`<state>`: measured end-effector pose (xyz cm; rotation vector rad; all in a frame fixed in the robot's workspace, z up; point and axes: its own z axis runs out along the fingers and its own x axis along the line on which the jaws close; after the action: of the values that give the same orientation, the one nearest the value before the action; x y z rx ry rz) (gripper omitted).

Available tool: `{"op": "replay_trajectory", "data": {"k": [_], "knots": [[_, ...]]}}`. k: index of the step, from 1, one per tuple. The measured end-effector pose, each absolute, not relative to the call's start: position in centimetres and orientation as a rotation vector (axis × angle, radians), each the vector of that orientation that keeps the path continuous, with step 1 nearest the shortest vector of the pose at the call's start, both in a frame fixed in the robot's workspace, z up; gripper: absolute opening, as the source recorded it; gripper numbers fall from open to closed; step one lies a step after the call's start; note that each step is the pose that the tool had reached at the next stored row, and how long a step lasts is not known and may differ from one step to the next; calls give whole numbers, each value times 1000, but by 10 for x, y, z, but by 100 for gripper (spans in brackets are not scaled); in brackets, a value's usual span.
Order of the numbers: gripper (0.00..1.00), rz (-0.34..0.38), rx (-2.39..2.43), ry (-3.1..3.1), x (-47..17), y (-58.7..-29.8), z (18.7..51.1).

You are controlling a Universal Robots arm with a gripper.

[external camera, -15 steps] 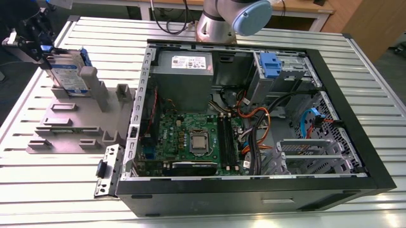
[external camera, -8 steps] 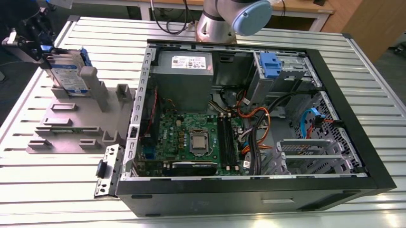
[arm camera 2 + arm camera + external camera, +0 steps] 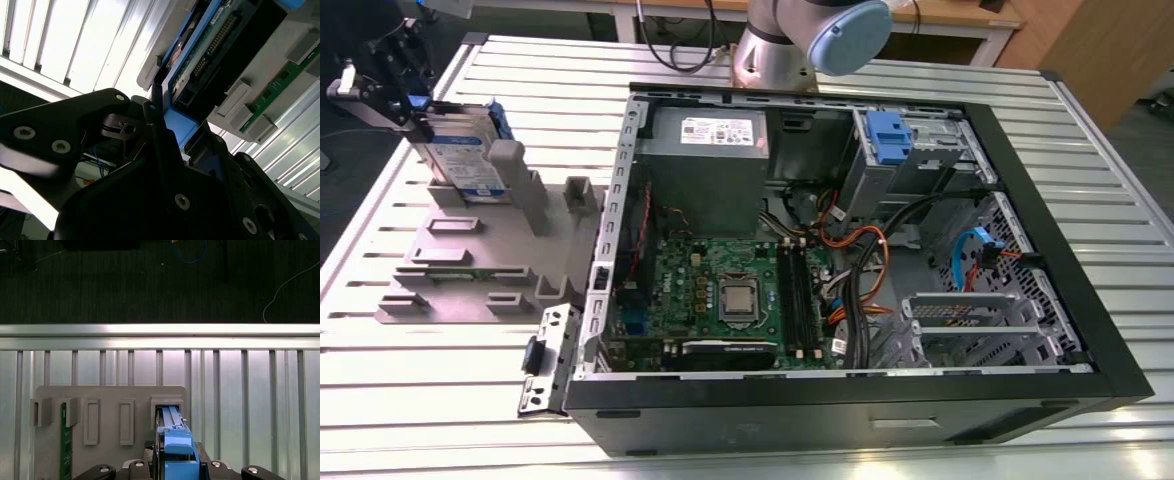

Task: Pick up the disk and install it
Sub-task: 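Pick up the disk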

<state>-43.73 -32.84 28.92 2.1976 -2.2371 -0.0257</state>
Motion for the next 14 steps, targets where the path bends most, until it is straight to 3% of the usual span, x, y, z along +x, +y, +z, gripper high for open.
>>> {"op": "replay_trajectory", "data": {"k": [14], "knots": [[42, -26, 2198, -2237, -437, -330, 289]]}}
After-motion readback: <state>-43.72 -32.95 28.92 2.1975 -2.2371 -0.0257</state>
